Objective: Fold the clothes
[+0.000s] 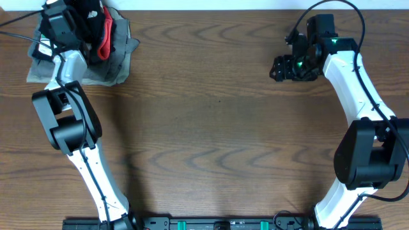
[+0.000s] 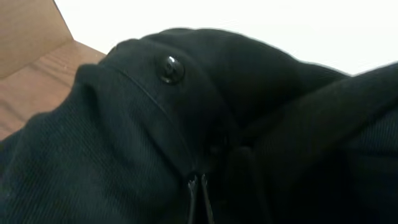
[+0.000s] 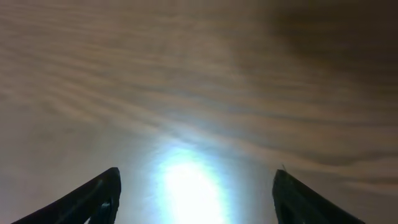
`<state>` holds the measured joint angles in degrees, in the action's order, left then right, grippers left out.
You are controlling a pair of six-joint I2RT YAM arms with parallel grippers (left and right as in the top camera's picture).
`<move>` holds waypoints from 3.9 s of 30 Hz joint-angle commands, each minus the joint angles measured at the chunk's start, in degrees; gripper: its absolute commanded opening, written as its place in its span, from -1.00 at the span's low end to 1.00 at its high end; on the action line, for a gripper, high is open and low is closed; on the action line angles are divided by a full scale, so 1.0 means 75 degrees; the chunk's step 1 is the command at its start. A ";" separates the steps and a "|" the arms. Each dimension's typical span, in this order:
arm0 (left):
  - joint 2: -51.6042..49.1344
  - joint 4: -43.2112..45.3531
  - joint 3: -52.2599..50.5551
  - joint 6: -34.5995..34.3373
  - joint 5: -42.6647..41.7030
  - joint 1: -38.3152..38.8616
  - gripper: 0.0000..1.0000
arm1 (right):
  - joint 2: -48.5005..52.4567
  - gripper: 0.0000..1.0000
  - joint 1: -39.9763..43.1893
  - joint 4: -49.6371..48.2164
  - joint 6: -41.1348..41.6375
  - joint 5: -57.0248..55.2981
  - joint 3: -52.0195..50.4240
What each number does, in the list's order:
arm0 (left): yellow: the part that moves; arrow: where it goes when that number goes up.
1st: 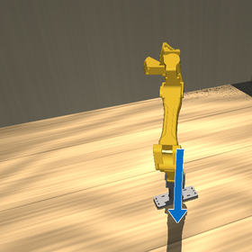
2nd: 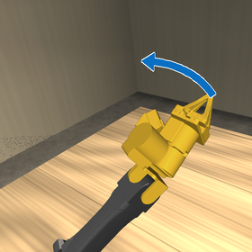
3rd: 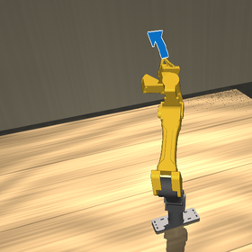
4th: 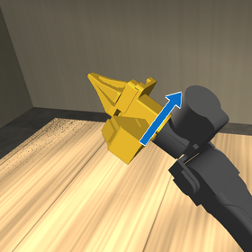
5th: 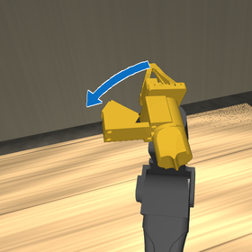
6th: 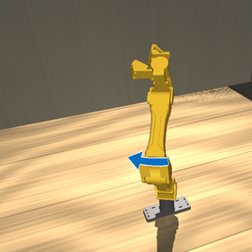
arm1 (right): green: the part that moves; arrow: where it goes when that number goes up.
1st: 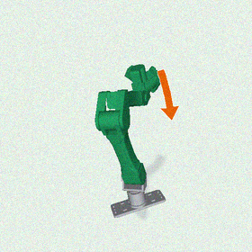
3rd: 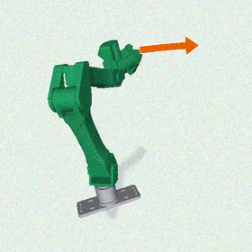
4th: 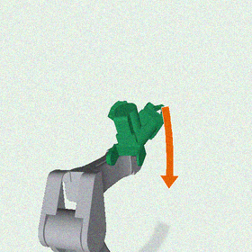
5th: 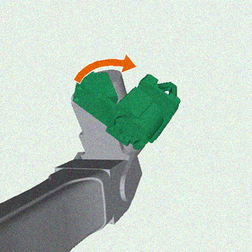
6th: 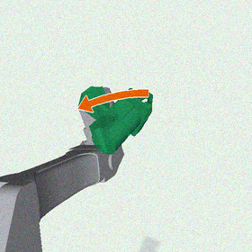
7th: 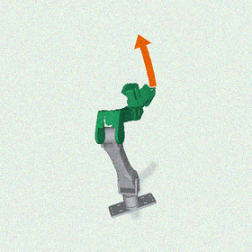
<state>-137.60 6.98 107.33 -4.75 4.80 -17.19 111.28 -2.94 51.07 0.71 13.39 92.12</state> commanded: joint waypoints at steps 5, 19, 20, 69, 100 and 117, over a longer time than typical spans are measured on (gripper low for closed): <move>0.1682 -0.2020 -0.0294 0.0227 -0.0044 0.0297 -0.22 | -0.0997 0.91 -0.0052 -0.0670 -0.0513 -0.2378 0.0332; 0.5753 -0.5505 -0.0294 0.0224 -0.0041 0.0632 0.96 | -0.3806 0.98 -0.0052 -0.2022 -0.0679 -0.3416 0.0370; 0.5939 -0.5651 -0.0294 0.0224 -0.0041 0.0632 0.96 | -0.3958 0.98 -0.0052 -0.1955 -0.0679 -0.3416 0.0370; 0.6679 -0.5910 -0.0294 0.0224 -0.0041 0.0632 0.96 | -1.1791 0.98 0.0332 -0.6033 -0.0044 -0.3689 -0.8209; 0.6679 -0.5910 -0.0294 0.0224 -0.0041 0.0632 0.96 | -1.4802 0.98 0.0577 -0.6327 0.0877 -0.2171 -1.2240; 0.6679 -0.5910 -0.0294 0.0224 -0.0041 0.0632 0.96 | -1.4796 0.98 0.0294 -0.6286 0.0871 -0.2151 -1.2240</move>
<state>-87.59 -37.28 104.73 -3.01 4.47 -12.53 0.73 -0.19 3.66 6.15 -2.98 0.43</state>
